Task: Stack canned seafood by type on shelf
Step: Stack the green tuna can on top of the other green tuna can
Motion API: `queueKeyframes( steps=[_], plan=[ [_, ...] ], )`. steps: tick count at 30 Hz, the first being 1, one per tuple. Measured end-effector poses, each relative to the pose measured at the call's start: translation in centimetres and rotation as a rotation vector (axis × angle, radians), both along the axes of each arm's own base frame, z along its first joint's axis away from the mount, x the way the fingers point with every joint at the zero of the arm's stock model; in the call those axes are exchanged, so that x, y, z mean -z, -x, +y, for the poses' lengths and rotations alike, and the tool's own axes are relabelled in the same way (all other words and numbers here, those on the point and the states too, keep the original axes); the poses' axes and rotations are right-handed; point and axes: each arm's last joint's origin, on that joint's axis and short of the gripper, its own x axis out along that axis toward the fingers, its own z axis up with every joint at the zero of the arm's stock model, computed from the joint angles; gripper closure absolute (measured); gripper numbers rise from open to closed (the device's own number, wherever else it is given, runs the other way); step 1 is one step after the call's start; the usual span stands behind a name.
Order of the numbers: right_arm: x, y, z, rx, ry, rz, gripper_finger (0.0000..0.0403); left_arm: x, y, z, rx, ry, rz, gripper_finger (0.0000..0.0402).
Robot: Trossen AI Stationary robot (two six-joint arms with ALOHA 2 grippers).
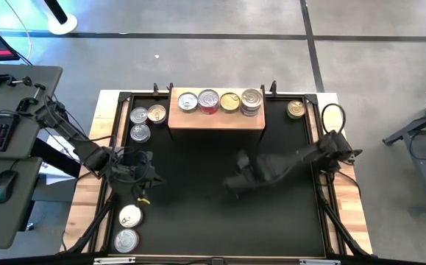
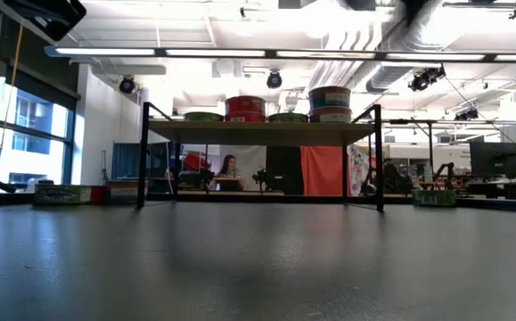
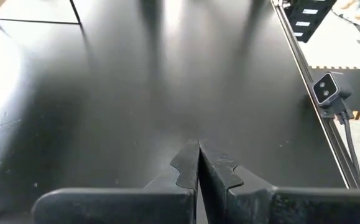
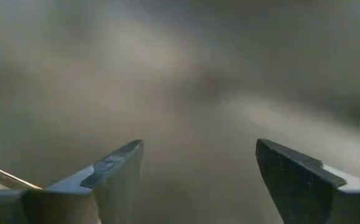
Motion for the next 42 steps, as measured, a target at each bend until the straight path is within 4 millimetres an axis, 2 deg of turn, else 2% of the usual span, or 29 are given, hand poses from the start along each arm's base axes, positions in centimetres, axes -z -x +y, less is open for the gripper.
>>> queueKeyframes(
  steps=[3,5,7,9,11,14,15,19,23,27,35,38,42],
  plan=[
    [2.7,2.6,1.4,-0.015,-0.097,0.301,0.0104,0.0,-0.1,0.2,-0.005,0.006,0.005,0.0401],
    [4.6,3.9,1.4,-0.051,-0.156,0.365,0.0117,0.0,-0.3,0.4,-0.006,-0.004,0.005,0.0401],
    [6.3,5.2,0.6,-0.065,-0.168,0.438,0.0143,0.0,-0.4,0.5,-0.012,-0.007,-0.002,0.0401],
    [8.0,6.7,-0.9,-0.089,-0.159,0.520,0.0186,-0.1,-0.6,0.7,-0.032,0.002,-0.002,0.0401],
    [9.5,8.4,-3.0,-0.106,-0.149,0.572,0.0250,-0.1,-0.7,1.0,-0.063,0.025,-0.007,0.0401],
    [10.5,11.1,-6.4,-0.107,-0.131,0.557,0.0363,-0.1,-1.0,1.5,-0.130,0.046,-0.018,0.0401],
    [10.7,12.0,-7.5,-0.104,-0.117,0.538,0.0382,-0.1,-1.1,1.7,-0.161,0.046,-0.026,0.0402],
    [11.3,16.1,-11.4,-0.039,-0.077,0.490,0.0385,-0.2,-1.4,2.5,-0.313,0.079,-0.071,0.0401],
    [11.9,19.6,-13.7,0.051,-0.023,0.419,0.0398,-0.3,-1.8,3.3,-0.456,0.170,-0.108,0.0401],
    [9.9,20.0,-15.9,0.235,0.201,0.212,0.0401,-0.4,-2.1,4.0,-0.542,0.235,-0.142,0.0402],
    [7.9,22.3,-19.1,0.765,0.493,-0.004,0.0402,-0.4,-2.5,5.0,-0.590,0.207,-0.151,0.0402],
    [7.3,22.2,-20.6,0.913,0.588,-0.130,0.0402,-0.4,-2.6,5.3,-0.593,0.184,-0.148,0.0401],
    [7.1,21.6,-23.8,1.037,0.663,-0.240,0.0403,-0.4,-2.6,5.5,-0.587,0.190,-0.138,0.0402]
  ],
)
